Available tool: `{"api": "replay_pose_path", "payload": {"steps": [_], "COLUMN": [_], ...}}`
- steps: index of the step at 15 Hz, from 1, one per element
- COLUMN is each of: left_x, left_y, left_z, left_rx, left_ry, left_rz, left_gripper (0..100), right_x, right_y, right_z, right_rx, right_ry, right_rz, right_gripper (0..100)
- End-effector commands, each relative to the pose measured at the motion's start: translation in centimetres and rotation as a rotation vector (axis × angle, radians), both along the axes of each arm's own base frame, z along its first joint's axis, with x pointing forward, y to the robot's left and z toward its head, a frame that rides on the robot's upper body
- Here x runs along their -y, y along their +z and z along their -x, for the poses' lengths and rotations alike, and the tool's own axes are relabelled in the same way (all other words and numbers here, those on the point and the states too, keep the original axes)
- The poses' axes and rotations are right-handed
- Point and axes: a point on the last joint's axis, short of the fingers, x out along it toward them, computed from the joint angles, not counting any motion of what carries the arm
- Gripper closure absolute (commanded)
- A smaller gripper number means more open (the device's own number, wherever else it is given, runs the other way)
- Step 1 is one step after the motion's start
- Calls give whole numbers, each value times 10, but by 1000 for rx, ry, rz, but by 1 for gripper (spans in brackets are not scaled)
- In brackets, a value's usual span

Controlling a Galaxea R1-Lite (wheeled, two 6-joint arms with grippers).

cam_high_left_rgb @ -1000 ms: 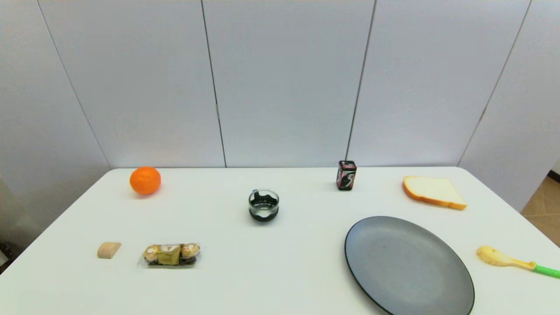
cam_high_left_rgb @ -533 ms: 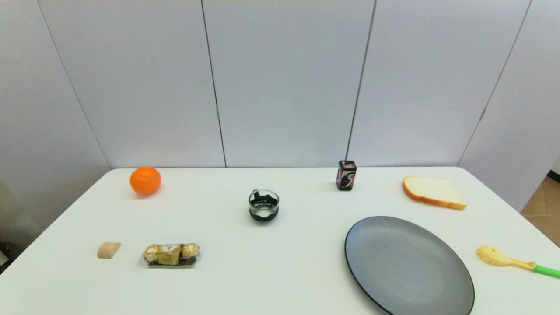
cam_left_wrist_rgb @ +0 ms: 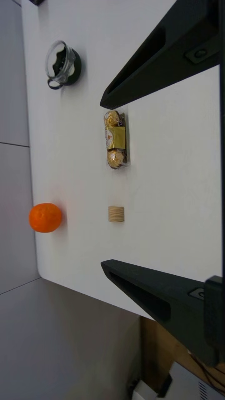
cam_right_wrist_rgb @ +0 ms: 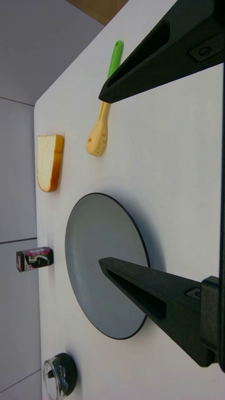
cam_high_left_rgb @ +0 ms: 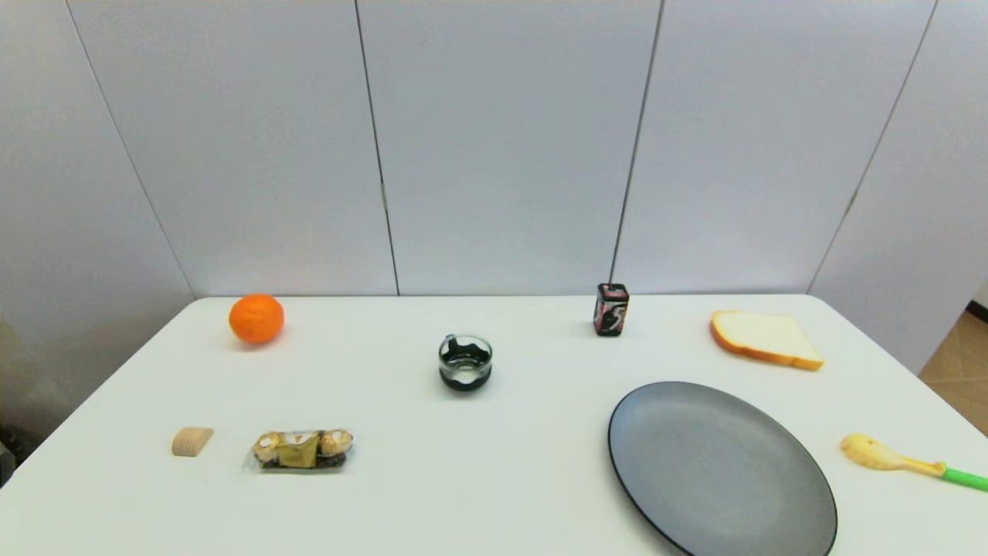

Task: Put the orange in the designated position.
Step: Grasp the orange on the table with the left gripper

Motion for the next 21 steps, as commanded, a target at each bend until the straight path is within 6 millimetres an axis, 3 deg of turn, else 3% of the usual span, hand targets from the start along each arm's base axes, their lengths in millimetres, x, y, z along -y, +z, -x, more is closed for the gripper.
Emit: {"api": "replay_pose_path", "payload": {"steps": [1, 4, 7, 11, 16, 21], "left_x": [-3, -6, -14, -27, -50, -52], "left_y": [49, 30, -10, -53, -82, -82], "left_z": [-159, -236, -298, -353, -401, -411], "left_rx": [-352, -547, -710, -800, -794, -773], "left_ry": [15, 43, 72, 100, 138, 148], "left_rz": [-1, 27, 51, 66, 77, 79], "left_gripper": [0, 0, 0, 0, 0, 0], "right_x": [0, 0, 0, 0, 0, 0], "right_y": [0, 0, 0, 0, 0, 0], "right_z": [0, 0, 0, 0, 0, 0], "right_rx": [1, 1, 1, 1, 1, 1], "right_ry": [0, 0, 0, 0, 0, 0], "right_rz": [0, 0, 0, 0, 0, 0], "right_gripper": [0, 0, 0, 0, 0, 0]}}
